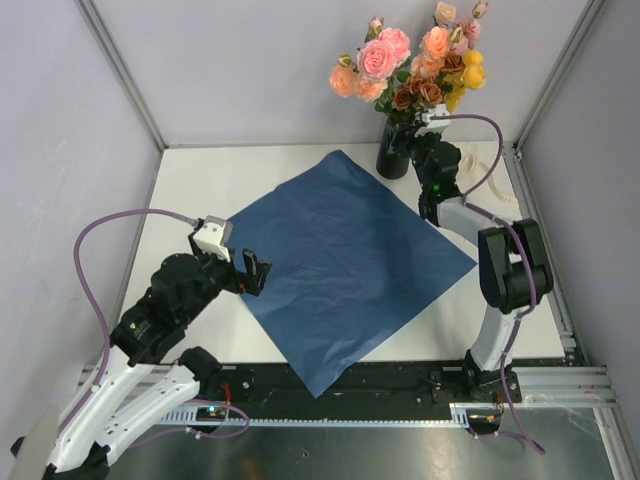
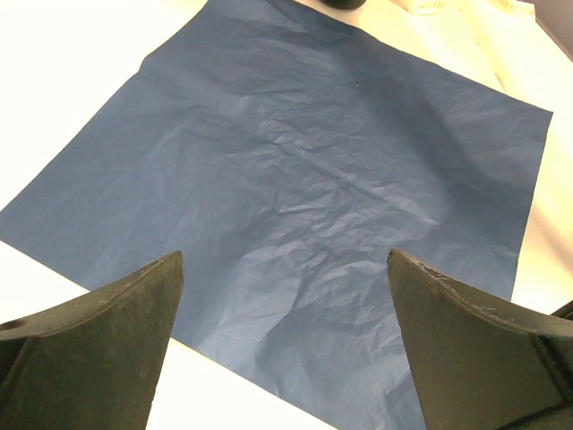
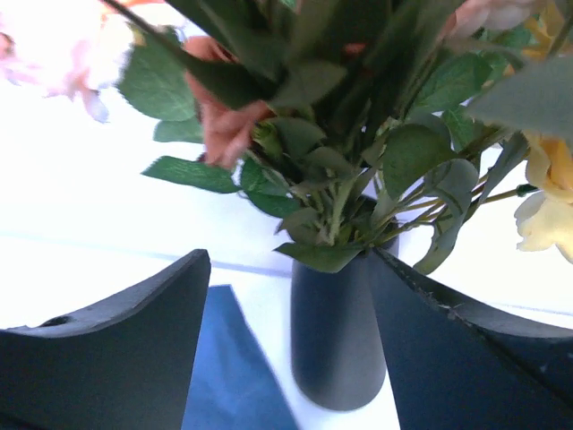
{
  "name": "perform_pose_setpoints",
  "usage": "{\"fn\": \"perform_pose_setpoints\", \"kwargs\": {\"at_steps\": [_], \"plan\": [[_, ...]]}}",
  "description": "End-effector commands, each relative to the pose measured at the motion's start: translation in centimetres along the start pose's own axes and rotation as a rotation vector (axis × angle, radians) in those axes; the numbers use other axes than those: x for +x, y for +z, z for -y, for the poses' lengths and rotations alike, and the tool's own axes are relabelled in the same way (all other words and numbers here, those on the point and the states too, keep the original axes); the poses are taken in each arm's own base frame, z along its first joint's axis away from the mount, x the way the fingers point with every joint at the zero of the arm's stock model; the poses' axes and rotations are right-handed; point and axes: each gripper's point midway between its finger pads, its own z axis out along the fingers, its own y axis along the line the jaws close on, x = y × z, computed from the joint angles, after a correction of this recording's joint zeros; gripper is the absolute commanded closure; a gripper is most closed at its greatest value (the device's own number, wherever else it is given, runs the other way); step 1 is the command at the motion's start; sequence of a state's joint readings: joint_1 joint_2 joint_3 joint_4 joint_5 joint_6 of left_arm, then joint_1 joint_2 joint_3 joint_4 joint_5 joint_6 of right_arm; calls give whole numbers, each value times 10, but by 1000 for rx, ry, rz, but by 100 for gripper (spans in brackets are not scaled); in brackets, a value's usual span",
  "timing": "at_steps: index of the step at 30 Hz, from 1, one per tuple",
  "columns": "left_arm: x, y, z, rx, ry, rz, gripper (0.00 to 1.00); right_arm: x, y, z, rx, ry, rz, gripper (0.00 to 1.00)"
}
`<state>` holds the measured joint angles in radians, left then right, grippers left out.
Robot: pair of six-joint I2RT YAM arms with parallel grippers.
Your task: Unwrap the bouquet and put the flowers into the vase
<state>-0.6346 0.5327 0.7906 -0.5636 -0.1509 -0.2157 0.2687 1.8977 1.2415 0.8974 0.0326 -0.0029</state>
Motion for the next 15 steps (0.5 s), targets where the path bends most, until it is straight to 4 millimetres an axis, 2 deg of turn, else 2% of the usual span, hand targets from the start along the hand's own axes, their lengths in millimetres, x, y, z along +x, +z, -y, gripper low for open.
{"fn": "perform_pose_setpoints", "kwargs": {"at_steps": [1,4,8,15], "plan": [[-3,1,0,2,21,16,0,-18,-27,-17,-5,77,-132,21],[-2,1,-1,-4,21,17,0,-10,-53,-20,24,128,-247,17],[-3,2,-2,-10,21,18,0,-7,-97,-30,17,204,-397,3],[-12,-2,-7,-38,24,47,0,-15,-194,-51,23,306,-631,1]]}}
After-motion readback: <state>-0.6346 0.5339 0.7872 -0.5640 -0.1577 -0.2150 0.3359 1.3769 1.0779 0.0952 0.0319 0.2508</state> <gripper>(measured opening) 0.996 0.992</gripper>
